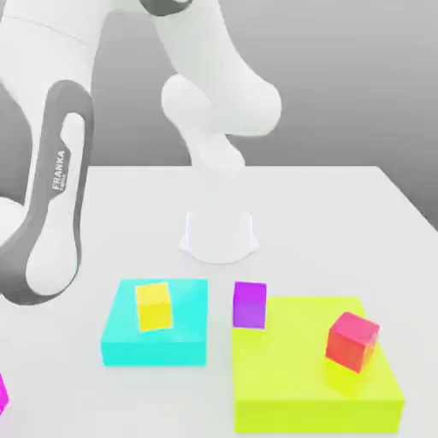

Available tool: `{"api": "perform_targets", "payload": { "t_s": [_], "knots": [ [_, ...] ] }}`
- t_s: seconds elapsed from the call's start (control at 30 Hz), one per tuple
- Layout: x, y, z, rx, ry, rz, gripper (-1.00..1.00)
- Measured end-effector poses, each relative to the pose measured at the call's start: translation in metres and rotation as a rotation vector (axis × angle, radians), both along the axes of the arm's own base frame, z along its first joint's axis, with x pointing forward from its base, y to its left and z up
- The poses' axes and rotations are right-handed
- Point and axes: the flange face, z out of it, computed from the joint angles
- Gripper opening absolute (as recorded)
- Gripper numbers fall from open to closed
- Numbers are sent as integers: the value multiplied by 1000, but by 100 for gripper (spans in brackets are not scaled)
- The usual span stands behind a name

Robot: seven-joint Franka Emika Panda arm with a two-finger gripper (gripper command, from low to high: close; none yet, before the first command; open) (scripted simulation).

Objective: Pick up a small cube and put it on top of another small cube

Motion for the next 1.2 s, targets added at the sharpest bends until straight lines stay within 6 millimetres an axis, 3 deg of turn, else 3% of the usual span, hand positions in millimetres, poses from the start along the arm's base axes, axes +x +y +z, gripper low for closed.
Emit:
{"api": "perform_targets", "payload": {
  "t_s": [0.13, 0.17, 0.37, 0.53, 0.7, 0.83, 0.93, 1.07, 1.1, 1.2],
  "knots": [
    [1, 3, 51, 1, 0, 9, -100],
    [9, 18, 60, 3, -2, 60, -100],
    [52, 151, 101, 12, -11, 493, -100],
    [57, 268, 130, 16, -15, 872, -100],
    [33, 395, 153, 15, -13, 1284, -100],
    [-5, 475, 168, 11, -8, 1591, -100],
    [-38, 518, 178, 5, -3, 1797, -100],
    [-47, 528, 137, -1, 3, 1858, -100],
    [-48, 528, 124, -1, 2, 1861, 100],
    [-45, 521, 124, -1, 2, 1845, 100]
  ]
}}
